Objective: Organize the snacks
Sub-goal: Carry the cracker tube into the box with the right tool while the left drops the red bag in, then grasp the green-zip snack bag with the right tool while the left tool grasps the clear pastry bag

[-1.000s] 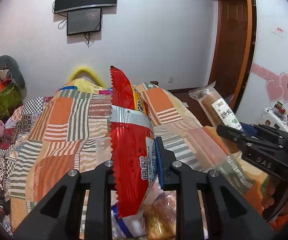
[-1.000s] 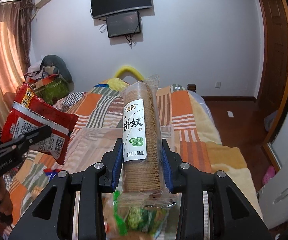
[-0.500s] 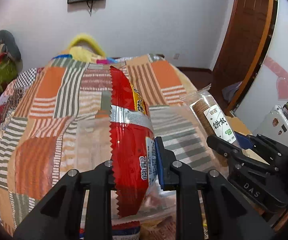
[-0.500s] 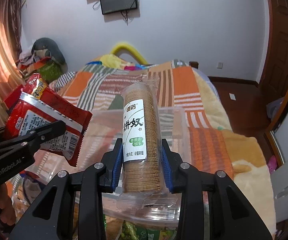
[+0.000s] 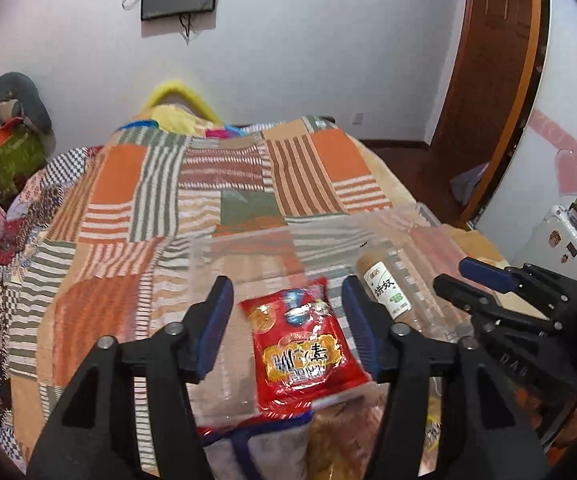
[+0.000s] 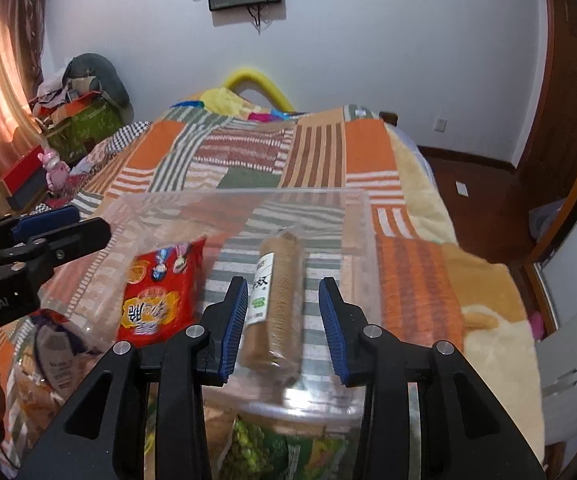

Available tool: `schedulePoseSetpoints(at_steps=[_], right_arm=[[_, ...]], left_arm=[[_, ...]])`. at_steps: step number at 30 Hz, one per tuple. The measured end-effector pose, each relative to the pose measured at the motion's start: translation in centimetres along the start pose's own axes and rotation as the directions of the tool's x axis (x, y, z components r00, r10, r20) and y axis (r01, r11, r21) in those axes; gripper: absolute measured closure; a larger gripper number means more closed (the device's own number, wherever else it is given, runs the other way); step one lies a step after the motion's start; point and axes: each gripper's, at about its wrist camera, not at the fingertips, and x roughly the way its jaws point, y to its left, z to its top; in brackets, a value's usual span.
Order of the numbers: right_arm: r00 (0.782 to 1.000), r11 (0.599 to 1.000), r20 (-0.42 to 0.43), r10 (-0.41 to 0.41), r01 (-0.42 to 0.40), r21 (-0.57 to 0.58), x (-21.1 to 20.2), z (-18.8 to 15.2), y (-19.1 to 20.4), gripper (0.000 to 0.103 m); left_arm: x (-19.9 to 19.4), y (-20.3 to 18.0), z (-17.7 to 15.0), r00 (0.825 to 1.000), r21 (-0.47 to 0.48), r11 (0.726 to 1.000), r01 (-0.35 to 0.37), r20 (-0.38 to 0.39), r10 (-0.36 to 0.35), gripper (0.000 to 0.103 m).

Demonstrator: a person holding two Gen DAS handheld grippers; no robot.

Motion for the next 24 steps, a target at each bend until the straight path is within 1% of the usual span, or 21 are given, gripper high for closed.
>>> schedulePoseSetpoints(at_steps=[5, 8, 11, 15, 17, 20, 24], right_arm=[[0.999, 1.0, 0.041, 0.013, -0.013, -0.01, -2.7, 0.0, 0.0, 0.067], [0.997, 1.0, 0.065, 0.027, -0.026, -0.011, -4.1, 0.0, 0.3, 0.062], [0.995, 0.999, 0.087, 0.04, -0.039, -0.013, -5.3, -0.4, 0.8, 0.06], [0.994, 0.999, 0.1, 0.051, -0.05, -0.016, -6.3, -1.3, 1.4, 0.055], [0.994, 0.998, 0.099, 0.056, -0.055, -0.013, -6.6, -1.9, 1.6, 0.052], [0.994, 0.998, 0.088, 0.058, -0.058, -0.009, -6.6, -2.5, 1.8, 0.05], [0.996, 0.998, 0.056, 0.066, -0.066, -0.004, -6.4, -3.8, 2.1, 0.05]], left_arm=[[-3.5, 1.6, -0.4, 0.999, 0.008, 1.0, -0.019, 0.046, 0.018, 0.036], [-5.3, 3.1, -1.2, 0.999, -0.011, 1.0, -0.012, 0.051, 0.012, 0.033], [-6.6, 4.6, -2.3, 0.998, -0.017, 0.999, -0.03, 0.049, 0.031, 0.031], [-7.3, 6.7, -4.4, 0.998, -0.01, 0.998, -0.064, 0.017, 0.064, 0.028], [-7.2, 7.4, -5.6, 0.997, -0.009, 0.997, -0.081, -0.006, 0.081, 0.024], [-6.9, 8.8, -7.7, 0.994, -0.017, 0.995, -0.099, -0.048, 0.098, 0.023], [-6.5, 10.2, -10.6, 0.99, -0.049, 0.994, -0.093, -0.106, 0.088, 0.023]])
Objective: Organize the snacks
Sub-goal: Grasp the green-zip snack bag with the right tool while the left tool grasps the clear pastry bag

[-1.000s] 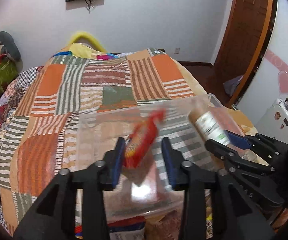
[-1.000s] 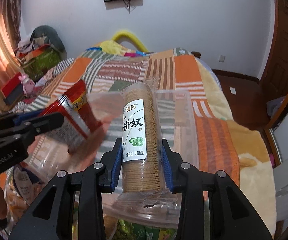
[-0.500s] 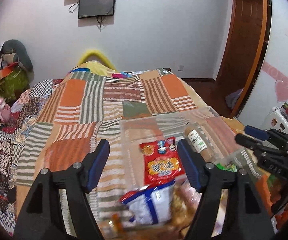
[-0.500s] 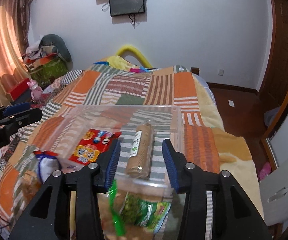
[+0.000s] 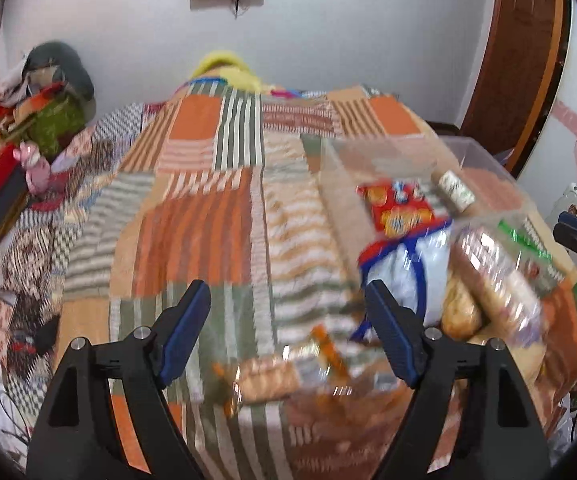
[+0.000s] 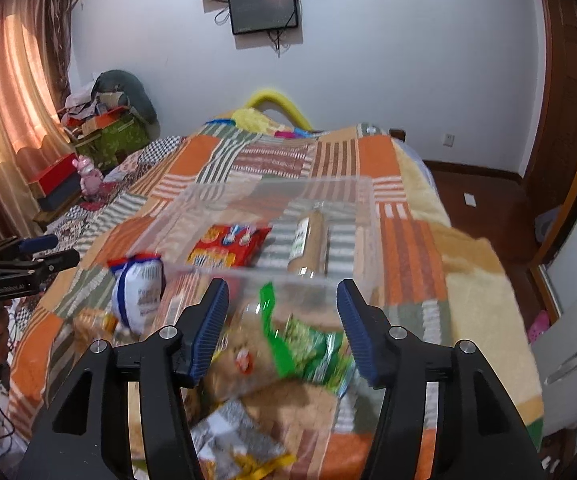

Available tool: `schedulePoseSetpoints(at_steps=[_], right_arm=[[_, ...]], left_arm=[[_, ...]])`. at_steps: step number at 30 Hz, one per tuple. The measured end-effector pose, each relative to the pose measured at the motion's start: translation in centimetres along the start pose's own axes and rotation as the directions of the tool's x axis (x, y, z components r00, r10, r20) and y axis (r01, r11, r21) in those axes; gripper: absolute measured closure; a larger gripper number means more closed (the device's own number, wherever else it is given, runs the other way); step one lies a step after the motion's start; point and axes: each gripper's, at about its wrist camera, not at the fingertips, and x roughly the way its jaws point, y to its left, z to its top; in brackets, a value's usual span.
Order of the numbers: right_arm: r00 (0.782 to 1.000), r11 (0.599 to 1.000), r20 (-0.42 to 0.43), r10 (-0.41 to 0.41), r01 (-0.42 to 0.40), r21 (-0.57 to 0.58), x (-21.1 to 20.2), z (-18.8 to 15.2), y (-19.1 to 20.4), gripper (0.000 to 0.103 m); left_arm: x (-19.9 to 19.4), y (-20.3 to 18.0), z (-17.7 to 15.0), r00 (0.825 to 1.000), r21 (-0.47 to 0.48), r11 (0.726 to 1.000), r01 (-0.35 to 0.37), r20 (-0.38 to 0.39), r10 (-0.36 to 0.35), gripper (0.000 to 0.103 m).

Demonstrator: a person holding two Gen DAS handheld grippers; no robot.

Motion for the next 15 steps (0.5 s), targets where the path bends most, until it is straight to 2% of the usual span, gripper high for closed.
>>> schedulePoseSetpoints(at_steps=[5, 10, 15], right_arm=[[0.999, 1.0, -0.036, -0.001, 0.001, 0.005, 0.5, -1.8, 0.7, 0.04], [0.997, 1.0, -0.081, 0.006, -0.005, 0.016, 1.4, -3.0, 1.1, 0.04], [0.993, 1.0, -0.116, 0.011, -0.007, 0.028, 3.0, -3.3, 1.4, 0.04]], left_arm=[[0.3, -0.2, -2.6, 0.999, 0.0, 0.999, 0.037, -0.039, -0.037, 0.022], [0.6, -2.0, -4.4, 0.994, 0.002, 0.996, 0.092, -0.06, -0.091, 0.013], [2.0, -3.8, -5.7, 0.992, 0.026, 0.996, 0.089, -0.089, -0.086, 0.01]])
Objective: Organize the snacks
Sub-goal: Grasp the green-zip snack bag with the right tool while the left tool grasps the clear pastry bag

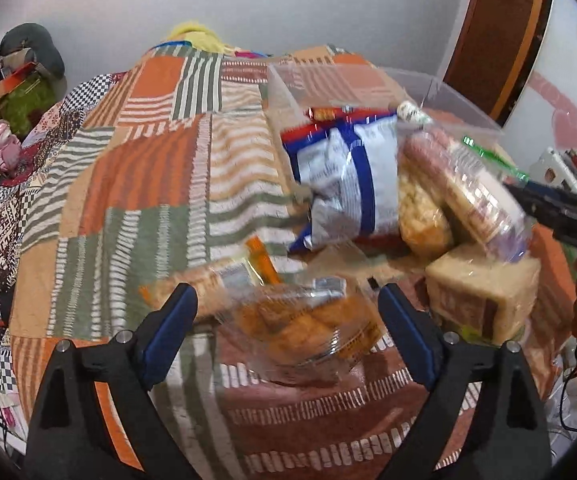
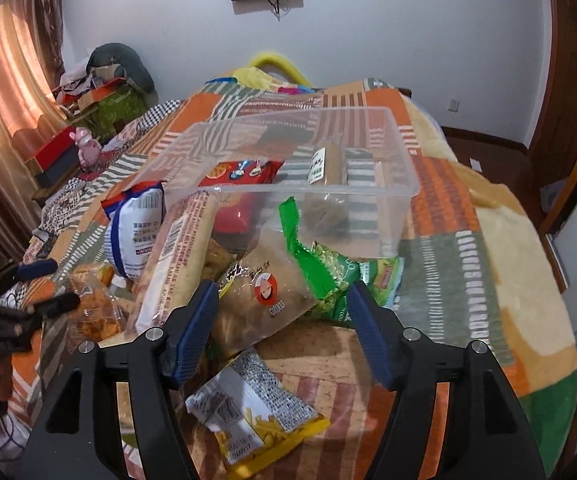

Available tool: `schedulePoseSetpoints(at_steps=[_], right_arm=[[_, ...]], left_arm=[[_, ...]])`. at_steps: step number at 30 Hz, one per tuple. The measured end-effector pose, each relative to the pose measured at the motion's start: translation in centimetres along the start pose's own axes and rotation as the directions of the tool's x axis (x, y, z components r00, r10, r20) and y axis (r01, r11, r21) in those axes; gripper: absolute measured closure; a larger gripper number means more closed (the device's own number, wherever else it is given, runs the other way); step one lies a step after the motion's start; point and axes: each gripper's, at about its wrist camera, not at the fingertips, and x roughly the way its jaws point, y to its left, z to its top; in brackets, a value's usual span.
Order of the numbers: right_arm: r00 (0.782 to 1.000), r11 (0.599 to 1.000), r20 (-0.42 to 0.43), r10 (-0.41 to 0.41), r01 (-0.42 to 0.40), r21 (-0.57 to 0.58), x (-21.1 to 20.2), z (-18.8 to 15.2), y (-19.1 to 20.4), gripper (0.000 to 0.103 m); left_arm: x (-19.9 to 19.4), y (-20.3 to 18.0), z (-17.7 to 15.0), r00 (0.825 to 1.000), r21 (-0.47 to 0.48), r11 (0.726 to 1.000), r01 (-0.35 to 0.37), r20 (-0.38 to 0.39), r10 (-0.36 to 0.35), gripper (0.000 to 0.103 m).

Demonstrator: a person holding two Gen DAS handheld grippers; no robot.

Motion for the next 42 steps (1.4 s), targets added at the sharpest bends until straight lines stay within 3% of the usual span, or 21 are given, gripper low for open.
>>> schedulePoseSetpoints(at_steps=[5, 10, 12, 16, 20, 23, 27, 29, 42], right_arm=[[1.0, 1.0, -0.017, 0.024, -0.024, 0.009, 1.0, -0.3, 0.5, 0.04], [0.998, 0.999, -0.035, 0.047, -0.046, 0.023, 1.9, -0.6, 0.8, 0.04], [0.998, 0.998, -0.034, 0.06, -0.059, 0.022, 1.9, -0.7, 0.9, 0.048], [0.998, 0.999, -0.019, 0.052, -0.052, 0.008, 1.5, -0.9, 1.0, 0.053], [0.999, 0.999, 0.005, 0.044, -0.044, -0.01, 0.7, -0.9, 0.8, 0.055], [0.999, 0.999, 0.02, 0.038, -0.037, -0.019, 0.0, -0.8, 0.8, 0.061], [0.998, 0.999, 0.043, 0.041, -0.041, -0.016, -1.1, -0.5, 0.3, 0.061], [0.998, 0.999, 0.058, 0.038, -0.037, -0.014, -1.6, -0.3, 0.2, 0.061], [0.983, 1.0, 0.182, 0.015, -0.017, 0.009, -5.3, 2.0, -1.1, 0.061]], left_arm=[[2.2, 0.1, -0.9, 0.998, -0.059, 0.998, 0.034, -0.054, -0.038, 0.01], [3.1, -0.4, -0.9, 0.997, -0.07, 0.997, 0.038, -0.061, -0.042, 0.01], [3.3, -0.6, -0.9, 0.997, -0.071, 0.997, 0.042, -0.057, -0.047, 0.01], [3.1, -1.3, -1.2, 0.997, -0.063, 0.997, 0.054, -0.049, -0.058, 0.023], [1.8, -1.6, -1.4, 0.999, -0.051, 0.998, 0.044, -0.018, -0.045, 0.036], [0.2, -1.5, -1.3, 0.999, -0.052, 0.997, 0.05, 0.006, -0.05, 0.041], [-1.9, -1.4, -1.0, 0.999, -0.045, 0.999, 0.026, 0.048, -0.024, 0.046], [-2.7, -1.2, -0.7, 0.998, -0.048, 0.998, 0.027, 0.059, -0.024, 0.054], [-8.1, -1.5, 4.3, 0.977, -0.028, 1.0, 0.006, 0.213, 0.0, 0.054]])
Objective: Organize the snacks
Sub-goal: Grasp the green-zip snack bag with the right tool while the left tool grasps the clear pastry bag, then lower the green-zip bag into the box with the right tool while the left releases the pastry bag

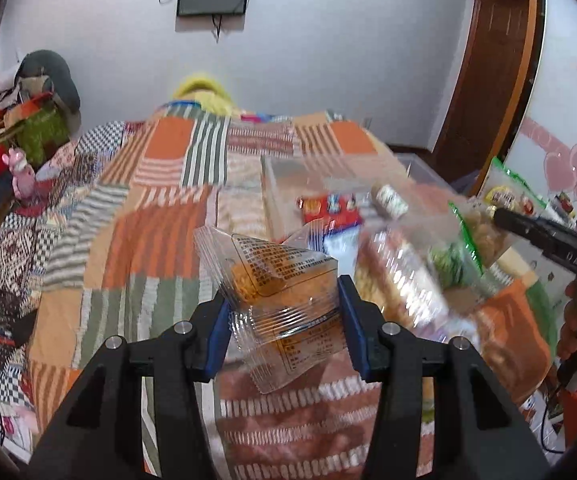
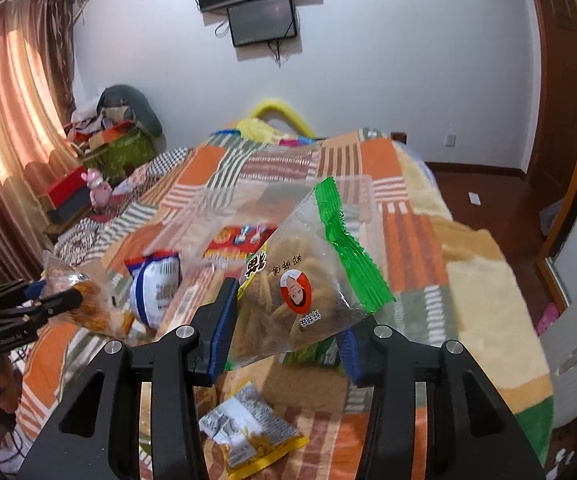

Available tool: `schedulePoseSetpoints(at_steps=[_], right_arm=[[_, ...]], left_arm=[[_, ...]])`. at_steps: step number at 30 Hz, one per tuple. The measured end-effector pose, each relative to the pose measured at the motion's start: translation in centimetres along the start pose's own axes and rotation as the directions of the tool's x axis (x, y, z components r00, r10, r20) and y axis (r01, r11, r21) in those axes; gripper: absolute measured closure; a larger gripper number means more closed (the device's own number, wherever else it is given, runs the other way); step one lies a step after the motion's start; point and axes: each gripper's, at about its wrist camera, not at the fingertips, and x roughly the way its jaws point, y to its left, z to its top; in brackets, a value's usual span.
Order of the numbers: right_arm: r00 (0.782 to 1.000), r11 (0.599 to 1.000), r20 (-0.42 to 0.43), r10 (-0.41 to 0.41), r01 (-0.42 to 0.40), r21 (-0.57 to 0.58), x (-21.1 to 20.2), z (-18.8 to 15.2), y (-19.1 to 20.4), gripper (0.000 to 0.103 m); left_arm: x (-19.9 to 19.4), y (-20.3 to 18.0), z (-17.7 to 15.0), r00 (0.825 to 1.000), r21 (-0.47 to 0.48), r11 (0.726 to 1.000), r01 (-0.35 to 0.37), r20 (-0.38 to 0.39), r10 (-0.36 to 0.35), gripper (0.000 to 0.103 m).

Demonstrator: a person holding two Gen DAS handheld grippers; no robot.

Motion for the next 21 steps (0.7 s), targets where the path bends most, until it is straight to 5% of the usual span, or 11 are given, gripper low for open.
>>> schedulePoseSetpoints(at_steps=[12, 21], right_arm=[[0.997, 1.0, 0.079, -0.011, 0.011, -0.002, 1.0, 3.2, 0.0, 0.061], [1.0, 1.0, 0.02, -0.021, 0.021, -0.013, 5.2, 4.5, 0.1, 0.061]], left_arm=[[2.1, -1.8, 6.2, 0.996, 0.032, 0.999, 0.008, 0.094, -0.011, 0.054], [7.7, -2.6, 8.2, 0.999, 0.057, 0.998, -0.008, 0.045, 0.005, 0.054]])
